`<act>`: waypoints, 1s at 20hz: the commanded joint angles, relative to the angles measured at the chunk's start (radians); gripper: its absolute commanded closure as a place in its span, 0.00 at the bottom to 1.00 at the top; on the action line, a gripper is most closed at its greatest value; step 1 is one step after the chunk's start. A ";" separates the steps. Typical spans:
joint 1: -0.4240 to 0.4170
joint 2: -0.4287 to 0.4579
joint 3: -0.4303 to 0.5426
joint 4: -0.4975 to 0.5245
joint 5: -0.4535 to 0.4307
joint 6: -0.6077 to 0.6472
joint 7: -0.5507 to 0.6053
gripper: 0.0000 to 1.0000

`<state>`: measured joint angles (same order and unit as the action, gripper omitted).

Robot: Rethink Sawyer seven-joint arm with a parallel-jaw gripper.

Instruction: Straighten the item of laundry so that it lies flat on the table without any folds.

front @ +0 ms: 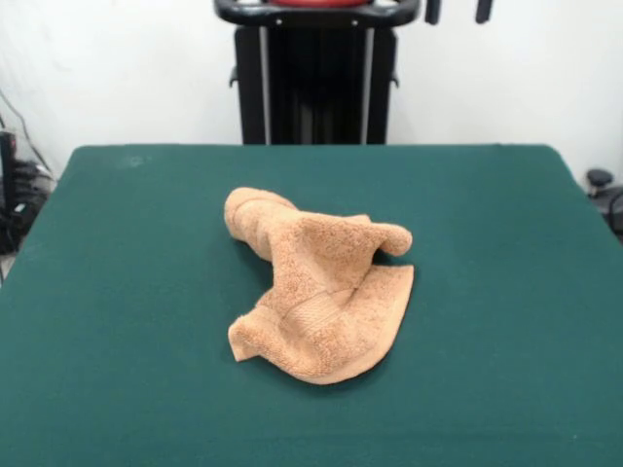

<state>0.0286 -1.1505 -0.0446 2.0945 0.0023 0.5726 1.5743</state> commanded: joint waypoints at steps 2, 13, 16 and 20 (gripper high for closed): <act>0.041 0.103 -0.025 -0.089 0.046 -0.019 0.316 0.00; 0.098 0.173 -0.075 -0.194 0.098 0.047 0.369 0.00; 0.121 0.204 -0.088 -0.244 0.121 0.077 0.395 0.00; 0.147 0.230 -0.110 -0.284 0.149 0.099 0.423 0.00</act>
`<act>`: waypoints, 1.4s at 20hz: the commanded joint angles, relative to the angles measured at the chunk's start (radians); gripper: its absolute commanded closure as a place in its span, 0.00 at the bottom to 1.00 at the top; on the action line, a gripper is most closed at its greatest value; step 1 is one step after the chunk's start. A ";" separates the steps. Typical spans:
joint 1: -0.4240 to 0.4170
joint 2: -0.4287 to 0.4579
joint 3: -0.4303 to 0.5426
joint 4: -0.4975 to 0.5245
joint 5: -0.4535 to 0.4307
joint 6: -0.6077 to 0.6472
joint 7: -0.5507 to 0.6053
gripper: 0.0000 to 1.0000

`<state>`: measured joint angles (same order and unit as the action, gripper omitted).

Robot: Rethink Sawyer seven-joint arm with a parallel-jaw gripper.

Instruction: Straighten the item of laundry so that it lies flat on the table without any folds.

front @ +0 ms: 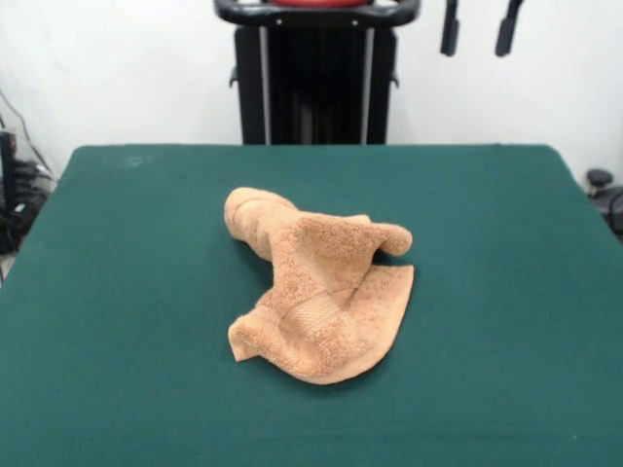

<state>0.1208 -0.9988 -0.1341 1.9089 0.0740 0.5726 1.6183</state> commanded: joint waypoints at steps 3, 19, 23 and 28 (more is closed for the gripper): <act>0.073 0.097 -0.033 -0.127 0.091 0.108 0.407 0.00; 0.081 0.179 -0.056 -0.249 0.111 0.135 0.444 0.00; 0.085 0.200 -0.065 -0.283 0.118 0.151 0.450 0.00; 0.085 0.210 -0.073 -0.297 0.122 0.160 0.448 0.00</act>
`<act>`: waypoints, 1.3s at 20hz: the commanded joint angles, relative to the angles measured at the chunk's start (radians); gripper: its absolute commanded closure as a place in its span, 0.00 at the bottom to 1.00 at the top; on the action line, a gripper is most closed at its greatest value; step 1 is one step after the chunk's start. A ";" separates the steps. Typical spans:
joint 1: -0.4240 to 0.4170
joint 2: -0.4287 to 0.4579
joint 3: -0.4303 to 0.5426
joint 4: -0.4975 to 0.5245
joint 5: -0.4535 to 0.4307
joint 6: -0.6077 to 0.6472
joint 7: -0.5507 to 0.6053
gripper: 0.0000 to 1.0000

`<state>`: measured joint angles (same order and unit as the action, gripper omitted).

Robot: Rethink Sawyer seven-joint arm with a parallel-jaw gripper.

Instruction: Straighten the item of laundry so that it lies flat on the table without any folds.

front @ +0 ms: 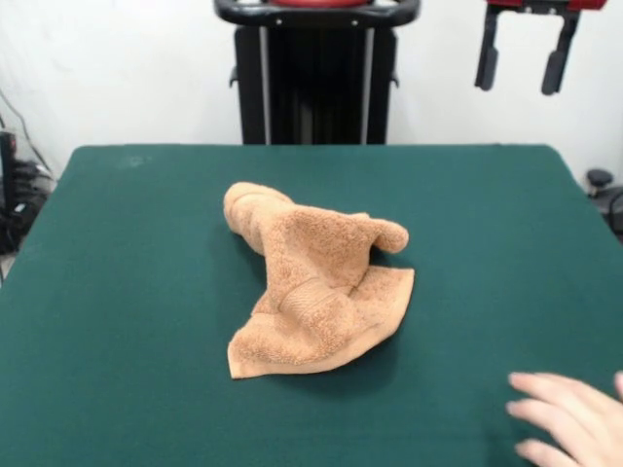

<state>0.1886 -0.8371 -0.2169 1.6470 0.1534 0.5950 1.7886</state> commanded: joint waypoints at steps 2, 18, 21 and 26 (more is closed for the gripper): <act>0.019 0.053 0.006 -0.041 0.045 0.141 0.278 0.00; 0.034 0.058 -0.008 -0.040 0.052 0.144 0.269 0.00; 0.037 0.055 -0.009 -0.033 0.054 0.141 0.269 0.00; 0.039 0.053 -0.011 -0.025 0.057 0.130 0.269 0.00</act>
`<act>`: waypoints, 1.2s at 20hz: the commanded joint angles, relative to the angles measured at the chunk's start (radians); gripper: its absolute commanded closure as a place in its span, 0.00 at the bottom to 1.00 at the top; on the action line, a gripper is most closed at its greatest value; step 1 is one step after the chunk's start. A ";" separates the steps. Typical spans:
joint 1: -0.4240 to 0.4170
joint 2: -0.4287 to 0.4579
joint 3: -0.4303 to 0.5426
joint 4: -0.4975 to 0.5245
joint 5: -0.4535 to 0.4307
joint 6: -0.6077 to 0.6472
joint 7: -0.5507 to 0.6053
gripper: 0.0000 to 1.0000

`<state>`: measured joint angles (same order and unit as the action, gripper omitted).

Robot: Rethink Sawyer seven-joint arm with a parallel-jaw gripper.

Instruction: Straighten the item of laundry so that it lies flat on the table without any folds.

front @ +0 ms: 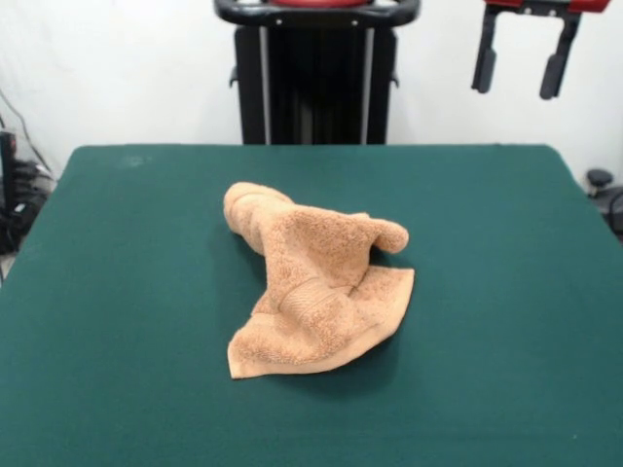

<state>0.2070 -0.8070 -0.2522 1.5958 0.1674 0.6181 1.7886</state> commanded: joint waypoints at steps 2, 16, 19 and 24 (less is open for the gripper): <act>0.020 0.023 0.023 0.028 0.045 0.103 0.267 0.00; 0.030 0.024 0.013 0.025 0.043 0.095 0.268 0.00; 0.032 0.023 0.012 0.025 0.043 0.095 0.268 0.00; 0.026 0.023 0.016 0.025 0.042 0.094 0.256 0.00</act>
<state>0.2086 -0.8071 -0.2587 1.5960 0.1784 0.6181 1.7886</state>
